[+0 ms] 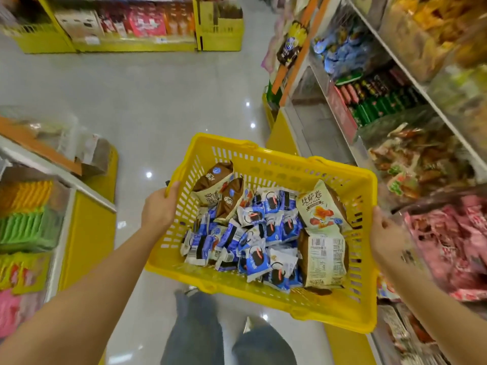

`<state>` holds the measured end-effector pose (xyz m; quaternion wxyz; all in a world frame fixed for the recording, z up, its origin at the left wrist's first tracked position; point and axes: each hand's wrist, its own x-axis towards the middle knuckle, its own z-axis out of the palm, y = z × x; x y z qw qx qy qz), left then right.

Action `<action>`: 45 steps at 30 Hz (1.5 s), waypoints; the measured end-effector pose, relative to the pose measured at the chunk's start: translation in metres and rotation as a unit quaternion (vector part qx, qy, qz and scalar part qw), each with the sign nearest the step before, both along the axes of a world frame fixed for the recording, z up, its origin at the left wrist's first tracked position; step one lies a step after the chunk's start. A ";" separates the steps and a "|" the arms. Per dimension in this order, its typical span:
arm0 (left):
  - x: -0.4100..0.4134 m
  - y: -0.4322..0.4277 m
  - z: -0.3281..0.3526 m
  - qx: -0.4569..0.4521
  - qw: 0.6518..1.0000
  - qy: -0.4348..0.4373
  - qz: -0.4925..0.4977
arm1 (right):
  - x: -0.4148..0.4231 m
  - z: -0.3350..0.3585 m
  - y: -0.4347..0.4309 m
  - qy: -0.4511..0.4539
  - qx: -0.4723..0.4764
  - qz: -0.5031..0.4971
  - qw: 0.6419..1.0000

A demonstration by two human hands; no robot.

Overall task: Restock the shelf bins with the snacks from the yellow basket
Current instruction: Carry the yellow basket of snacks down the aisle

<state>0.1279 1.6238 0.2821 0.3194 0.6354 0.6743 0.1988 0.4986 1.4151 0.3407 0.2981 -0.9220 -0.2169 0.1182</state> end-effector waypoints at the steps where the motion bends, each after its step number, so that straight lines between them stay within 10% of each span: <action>1: 0.002 0.017 -0.001 -0.002 1.000 0.002 -0.011 | -0.001 -0.003 0.010 0.001 0.006 -0.021 1.000; 45: 0.295 0.417 -0.114 -0.083 0.877 0.191 -0.433 | -0.038 -0.167 0.201 0.127 0.070 -0.512 0.847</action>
